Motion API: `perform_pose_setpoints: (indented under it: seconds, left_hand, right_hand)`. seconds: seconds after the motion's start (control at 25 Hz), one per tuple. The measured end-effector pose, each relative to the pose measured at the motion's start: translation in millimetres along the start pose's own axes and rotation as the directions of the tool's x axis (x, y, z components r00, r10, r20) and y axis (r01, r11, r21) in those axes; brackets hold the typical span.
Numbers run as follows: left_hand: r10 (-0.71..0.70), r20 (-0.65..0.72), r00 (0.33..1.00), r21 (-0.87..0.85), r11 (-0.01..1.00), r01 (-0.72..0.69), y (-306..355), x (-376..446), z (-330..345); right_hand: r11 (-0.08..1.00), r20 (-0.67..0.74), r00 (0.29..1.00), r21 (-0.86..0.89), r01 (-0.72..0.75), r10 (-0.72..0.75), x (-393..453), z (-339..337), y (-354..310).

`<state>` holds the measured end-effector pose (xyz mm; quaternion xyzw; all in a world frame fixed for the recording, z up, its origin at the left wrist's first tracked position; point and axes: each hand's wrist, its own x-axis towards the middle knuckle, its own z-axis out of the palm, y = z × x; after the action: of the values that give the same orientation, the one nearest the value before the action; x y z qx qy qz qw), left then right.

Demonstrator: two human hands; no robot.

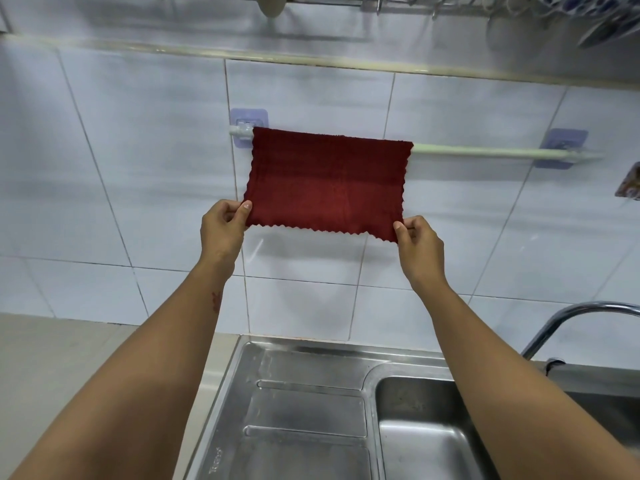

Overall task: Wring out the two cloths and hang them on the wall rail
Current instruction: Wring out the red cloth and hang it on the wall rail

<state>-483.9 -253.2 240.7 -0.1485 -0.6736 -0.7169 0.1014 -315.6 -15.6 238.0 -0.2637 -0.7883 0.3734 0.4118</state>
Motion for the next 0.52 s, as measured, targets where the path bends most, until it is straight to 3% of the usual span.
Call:
perform_pose_setpoints:
  seconds: [0.28, 0.52]
  left_hand:
    - [-0.050, -0.009, 0.999, 0.046, 0.998, 0.050, -4, 2, -2]
    - [-0.150, -0.008, 0.989, 0.175, 0.973, 0.149, -15, -25, -11]
  right_hand:
    - [0.999, -0.010, 1.000, -0.049, -0.011, 0.010, 4, 2, 1]
    - [0.989, 0.082, 0.990, -0.106, -0.102, 0.111, -11, -3, 15]
